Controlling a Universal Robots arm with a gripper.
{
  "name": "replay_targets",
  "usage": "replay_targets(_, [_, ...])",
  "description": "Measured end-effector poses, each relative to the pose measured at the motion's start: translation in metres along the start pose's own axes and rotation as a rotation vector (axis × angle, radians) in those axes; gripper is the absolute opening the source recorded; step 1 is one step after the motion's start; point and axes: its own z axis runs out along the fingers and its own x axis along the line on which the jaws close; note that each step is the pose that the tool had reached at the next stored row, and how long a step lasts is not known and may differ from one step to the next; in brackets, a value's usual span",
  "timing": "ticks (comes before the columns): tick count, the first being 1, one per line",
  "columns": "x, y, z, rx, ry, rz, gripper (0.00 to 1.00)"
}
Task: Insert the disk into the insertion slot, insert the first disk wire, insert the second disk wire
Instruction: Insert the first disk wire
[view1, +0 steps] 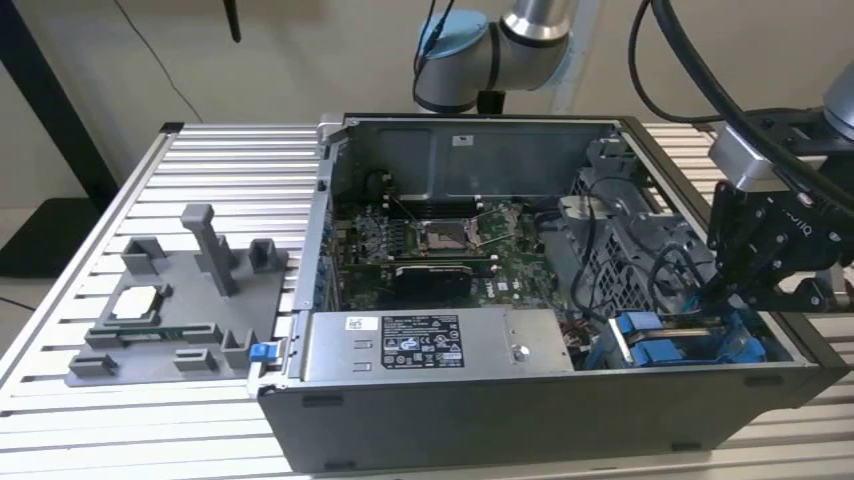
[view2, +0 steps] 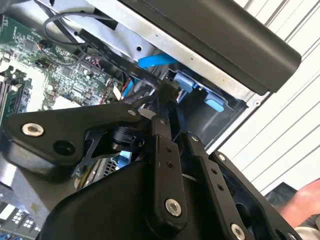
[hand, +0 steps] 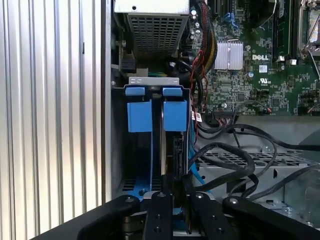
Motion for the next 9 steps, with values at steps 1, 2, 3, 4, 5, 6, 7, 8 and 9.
replay_targets(1, [-0.0017,0.0001,0.0007,0.0002,0.0,0.0,0.0])
replay_targets(2, [-0.0027,0.0003,0.0014,0.0003,0.0,0.0,0.0])
replay_targets(3, [-0.0031,0.0009,0.0023,0.0005,0.0,0.0,0.0])
replay_targets(4, [-0.0031,0.0017,0.0034,0.0008,-0.0001,0.0,0.0])
replay_targets(5, [-0.003,0.0026,0.0042,0.001,0.0,0.0,0.0])
replay_targets(6, [-0.0029,0.0034,0.005,0.0011,0.0001,-0.001,0.0])
replay_targets(7, [-0.0029,0.0038,0.0056,0.0011,0.0002,-0.002,0.0])
replay_targets(8, [-0.0029,0.0038,0.0057,0.0011,0.0003,-0.002,0.0])
replay_targets(9, [-0.0029,0.0038,0.0057,0.0011,0.0002,-0.002,0.0])
